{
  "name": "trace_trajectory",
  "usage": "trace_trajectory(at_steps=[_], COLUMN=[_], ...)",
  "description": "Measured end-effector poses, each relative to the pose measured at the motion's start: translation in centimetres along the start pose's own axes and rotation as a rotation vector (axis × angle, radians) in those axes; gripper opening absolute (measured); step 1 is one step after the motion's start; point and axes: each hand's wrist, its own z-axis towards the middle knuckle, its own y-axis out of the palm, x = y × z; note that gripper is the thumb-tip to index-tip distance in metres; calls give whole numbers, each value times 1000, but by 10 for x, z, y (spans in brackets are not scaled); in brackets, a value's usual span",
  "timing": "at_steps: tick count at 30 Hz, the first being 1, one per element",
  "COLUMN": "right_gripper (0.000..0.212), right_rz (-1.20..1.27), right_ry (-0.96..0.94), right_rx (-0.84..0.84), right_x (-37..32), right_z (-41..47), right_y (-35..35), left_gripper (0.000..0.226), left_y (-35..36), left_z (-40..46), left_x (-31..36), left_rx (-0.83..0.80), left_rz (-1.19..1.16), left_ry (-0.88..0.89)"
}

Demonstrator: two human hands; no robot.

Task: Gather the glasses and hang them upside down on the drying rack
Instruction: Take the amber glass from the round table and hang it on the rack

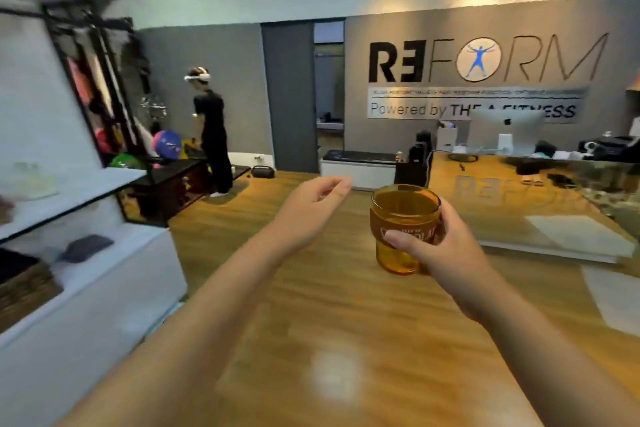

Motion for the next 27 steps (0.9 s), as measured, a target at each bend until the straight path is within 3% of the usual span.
trace_trajectory(at_steps=[3, 7, 11, 14, 27], right_gripper=[76, 63, 62, 64, 71], right_rz=[73, 152, 232, 295, 343], right_ry=[-9, -47, -79, -89, -236], right_rx=[-141, -358, -512, -622, -1003], right_x=[-7, -20, -28, -29, -8], right_z=[35, 77, 117, 149, 327], right_y=[91, 204, 299, 357, 489], left_gripper=[40, 40, 36, 46, 34], left_y=[-77, -163, -223, -256, -299], left_z=[-20, -54, -79, -82, -4], left_x=[-50, -119, -169, -200, -280], left_rx=[127, 298, 450, 547, 970], left_rz=[54, 121, 163, 211, 331], left_ry=[-102, -264, -417, -530, -742])
